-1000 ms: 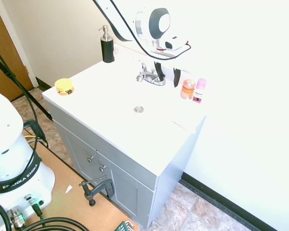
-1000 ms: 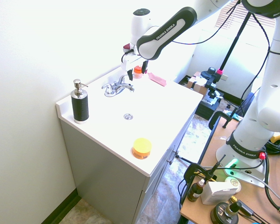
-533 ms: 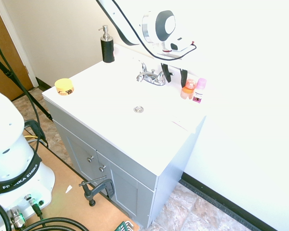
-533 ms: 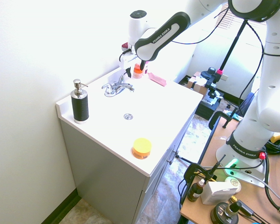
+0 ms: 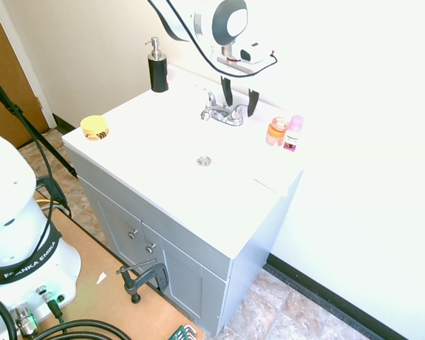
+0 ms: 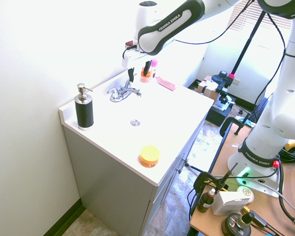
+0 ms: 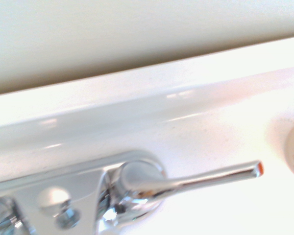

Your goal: Turn off the cold water

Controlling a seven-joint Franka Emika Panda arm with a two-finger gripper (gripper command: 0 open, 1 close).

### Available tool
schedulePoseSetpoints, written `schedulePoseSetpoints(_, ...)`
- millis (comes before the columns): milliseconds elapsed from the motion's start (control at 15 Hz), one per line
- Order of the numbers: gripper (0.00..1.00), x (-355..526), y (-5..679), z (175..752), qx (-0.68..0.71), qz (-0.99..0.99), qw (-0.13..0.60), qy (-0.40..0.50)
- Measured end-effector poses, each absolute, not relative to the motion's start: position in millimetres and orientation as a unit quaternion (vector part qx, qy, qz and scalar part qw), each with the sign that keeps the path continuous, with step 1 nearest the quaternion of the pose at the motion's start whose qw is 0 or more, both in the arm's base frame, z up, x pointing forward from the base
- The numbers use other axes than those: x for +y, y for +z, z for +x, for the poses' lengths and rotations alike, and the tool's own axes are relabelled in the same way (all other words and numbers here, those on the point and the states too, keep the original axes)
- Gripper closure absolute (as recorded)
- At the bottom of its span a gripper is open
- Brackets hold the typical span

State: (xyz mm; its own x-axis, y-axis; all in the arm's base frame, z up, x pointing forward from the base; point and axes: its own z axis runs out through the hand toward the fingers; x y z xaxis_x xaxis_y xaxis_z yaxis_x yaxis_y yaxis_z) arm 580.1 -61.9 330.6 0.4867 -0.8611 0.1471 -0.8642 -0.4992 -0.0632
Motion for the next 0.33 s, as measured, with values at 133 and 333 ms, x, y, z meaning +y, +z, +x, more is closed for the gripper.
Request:
schedulePoseSetpoints(133,0.00,-39.7,344.5,556.2,-0.495,0.866,-0.010,0.071)
schedulePoseSetpoints(333,0.00,-14.0,357.2,518.9,-0.491,0.869,-0.028,0.055)
